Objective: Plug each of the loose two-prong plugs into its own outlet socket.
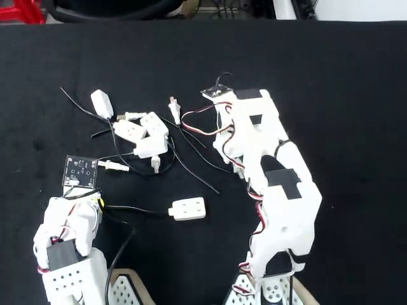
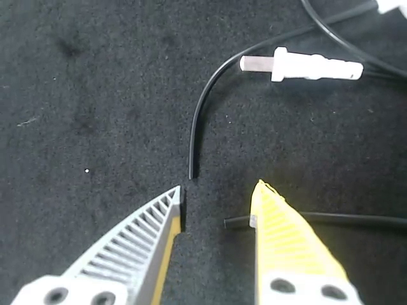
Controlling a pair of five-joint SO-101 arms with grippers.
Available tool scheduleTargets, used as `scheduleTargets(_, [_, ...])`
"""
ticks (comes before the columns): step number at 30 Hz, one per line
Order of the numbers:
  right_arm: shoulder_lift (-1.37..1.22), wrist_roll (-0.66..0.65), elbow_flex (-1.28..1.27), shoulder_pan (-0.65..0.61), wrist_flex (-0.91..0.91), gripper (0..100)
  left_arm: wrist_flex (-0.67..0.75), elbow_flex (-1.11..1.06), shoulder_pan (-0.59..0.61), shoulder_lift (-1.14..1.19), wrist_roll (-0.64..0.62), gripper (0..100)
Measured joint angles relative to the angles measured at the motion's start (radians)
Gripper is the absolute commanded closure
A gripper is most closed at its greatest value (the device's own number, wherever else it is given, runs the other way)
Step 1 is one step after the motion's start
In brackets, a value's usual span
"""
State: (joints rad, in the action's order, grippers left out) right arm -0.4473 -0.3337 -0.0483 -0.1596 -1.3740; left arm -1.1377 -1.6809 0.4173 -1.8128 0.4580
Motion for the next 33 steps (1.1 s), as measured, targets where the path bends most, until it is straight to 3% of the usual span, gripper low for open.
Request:
scheduleTargets(5, [0.0, 0.002, 0.0, 0.0, 0.0, 89.0, 0.0, 0.0, 0.0, 0.0, 0.0, 82])
scheduleTargets(8, [0.0, 0.002, 0.0, 0.0, 0.0, 98.6, 0.0, 0.0, 0.0, 0.0, 0.0, 82])
scheduleTargets(20, [0.038, 0.003, 0.0, 0.0, -0.072, 98.7, 0.0, 0.0, 0.0, 0.0, 0.0, 82])
scheduleTargets(27, [0.315, 0.003, -0.02, 0.0, -0.169, 98.7, 0.0, 0.0, 0.0, 0.0, 0.0, 82])
scheduleTargets(33, [0.692, 0.005, -0.212, -0.026, -0.094, 98.7, 0.0, 0.0, -0.115, 0.0, 0.0, 82])
